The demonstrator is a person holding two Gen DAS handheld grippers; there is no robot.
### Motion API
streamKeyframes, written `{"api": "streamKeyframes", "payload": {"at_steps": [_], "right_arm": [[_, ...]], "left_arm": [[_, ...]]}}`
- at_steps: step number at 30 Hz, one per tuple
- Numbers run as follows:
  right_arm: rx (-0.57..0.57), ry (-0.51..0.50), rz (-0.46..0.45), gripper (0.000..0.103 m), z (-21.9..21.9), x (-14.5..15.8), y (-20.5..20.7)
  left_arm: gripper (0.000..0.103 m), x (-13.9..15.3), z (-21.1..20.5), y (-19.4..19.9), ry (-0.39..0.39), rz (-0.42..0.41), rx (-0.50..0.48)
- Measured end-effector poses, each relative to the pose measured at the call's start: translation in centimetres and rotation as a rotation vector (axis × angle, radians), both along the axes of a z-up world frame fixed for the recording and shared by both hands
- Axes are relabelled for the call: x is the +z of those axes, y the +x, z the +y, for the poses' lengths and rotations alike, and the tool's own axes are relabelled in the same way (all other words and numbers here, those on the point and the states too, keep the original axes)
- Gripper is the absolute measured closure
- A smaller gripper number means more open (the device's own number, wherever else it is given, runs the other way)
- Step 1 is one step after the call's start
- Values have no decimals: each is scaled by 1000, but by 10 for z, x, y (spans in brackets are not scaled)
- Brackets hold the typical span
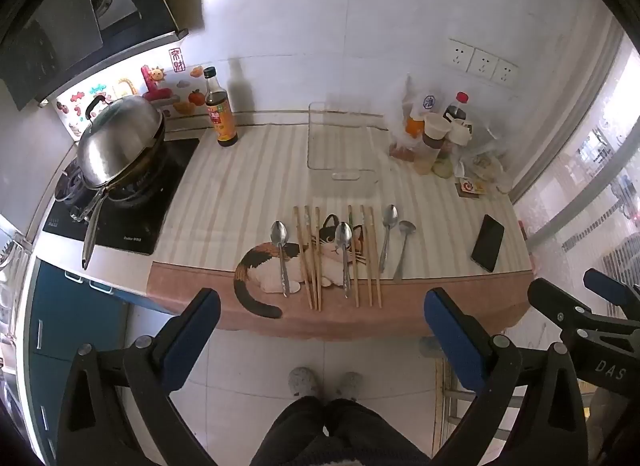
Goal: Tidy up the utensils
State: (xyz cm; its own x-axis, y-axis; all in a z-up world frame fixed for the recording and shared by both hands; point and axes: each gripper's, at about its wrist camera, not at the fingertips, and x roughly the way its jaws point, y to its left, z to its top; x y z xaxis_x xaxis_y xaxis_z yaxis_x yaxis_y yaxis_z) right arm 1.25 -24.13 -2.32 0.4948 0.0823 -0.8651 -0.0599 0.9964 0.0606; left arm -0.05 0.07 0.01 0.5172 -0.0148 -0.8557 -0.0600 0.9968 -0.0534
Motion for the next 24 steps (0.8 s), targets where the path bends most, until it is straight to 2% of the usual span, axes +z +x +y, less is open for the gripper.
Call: {"api": "streamKeyframes", "payload": {"at_steps": [24], "right_arm": [[8,-7,-7,0,12,6,2]], "left_arm": [[0,9,-3,9,1,7,-6]]}}
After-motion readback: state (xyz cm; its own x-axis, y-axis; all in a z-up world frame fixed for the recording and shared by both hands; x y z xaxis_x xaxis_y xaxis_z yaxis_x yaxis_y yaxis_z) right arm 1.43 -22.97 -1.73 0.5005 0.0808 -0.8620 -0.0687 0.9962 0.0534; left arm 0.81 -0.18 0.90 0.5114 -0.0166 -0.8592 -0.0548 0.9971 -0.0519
